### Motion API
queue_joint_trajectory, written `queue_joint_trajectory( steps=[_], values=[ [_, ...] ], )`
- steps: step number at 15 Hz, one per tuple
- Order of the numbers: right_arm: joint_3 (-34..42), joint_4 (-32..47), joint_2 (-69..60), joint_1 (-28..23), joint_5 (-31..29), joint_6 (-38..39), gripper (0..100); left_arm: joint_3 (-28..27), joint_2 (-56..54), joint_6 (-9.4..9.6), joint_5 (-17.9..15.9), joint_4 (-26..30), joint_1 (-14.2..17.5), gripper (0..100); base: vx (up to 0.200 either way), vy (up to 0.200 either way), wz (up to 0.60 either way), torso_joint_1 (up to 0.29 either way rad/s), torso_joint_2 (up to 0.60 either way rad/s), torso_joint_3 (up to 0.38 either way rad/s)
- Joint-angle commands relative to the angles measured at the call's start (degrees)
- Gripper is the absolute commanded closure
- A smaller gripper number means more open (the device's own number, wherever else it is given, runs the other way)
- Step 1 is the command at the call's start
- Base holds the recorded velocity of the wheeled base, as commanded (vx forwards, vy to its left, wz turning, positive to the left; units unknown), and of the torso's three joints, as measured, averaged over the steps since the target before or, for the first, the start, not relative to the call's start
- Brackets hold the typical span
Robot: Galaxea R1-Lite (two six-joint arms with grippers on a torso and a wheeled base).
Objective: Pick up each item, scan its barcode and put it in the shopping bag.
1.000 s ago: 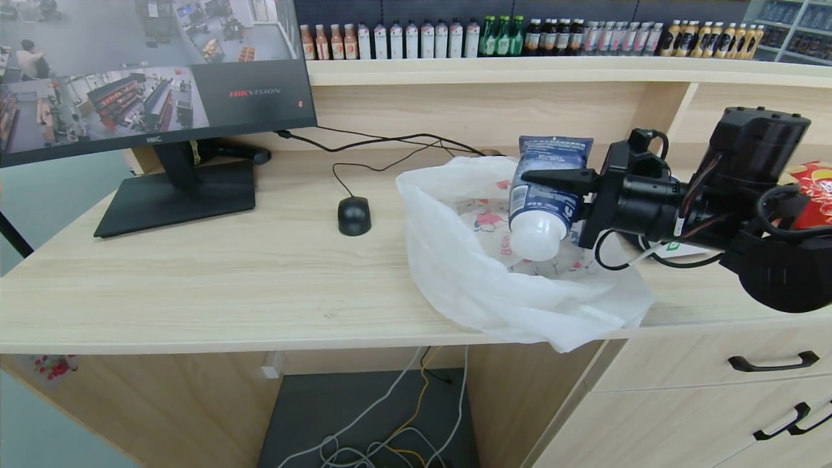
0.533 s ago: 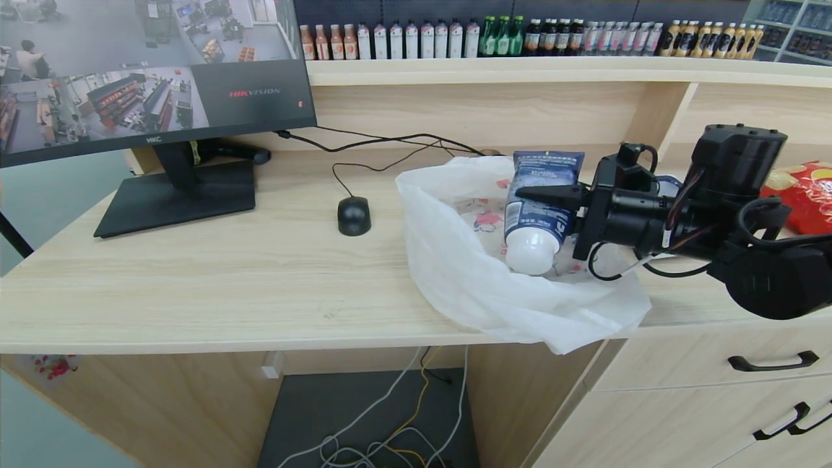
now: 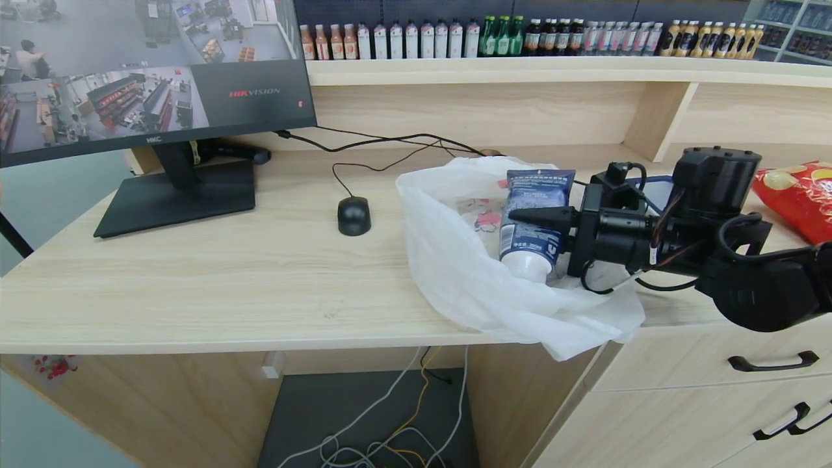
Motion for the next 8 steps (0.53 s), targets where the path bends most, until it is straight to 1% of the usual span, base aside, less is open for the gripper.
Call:
queue_joint_trajectory(
  steps=[1, 8],
  values=[
    [0.16, 0.02, 0.21, 0.05, 0.03, 0.00, 100, 0.00, -0.02, 0.00, 0.01, 0.00, -0.04, 0, 0.000, 0.000, 0.00, 0.000, 0.00, 0.000],
    [1.21, 0.02, 0.21, 0.13, 0.29, 0.00, 100, 0.00, -0.02, 0.00, 0.01, 0.00, 0.05, 0, 0.000, 0.000, 0.00, 0.000, 0.00, 0.000]
  ],
)
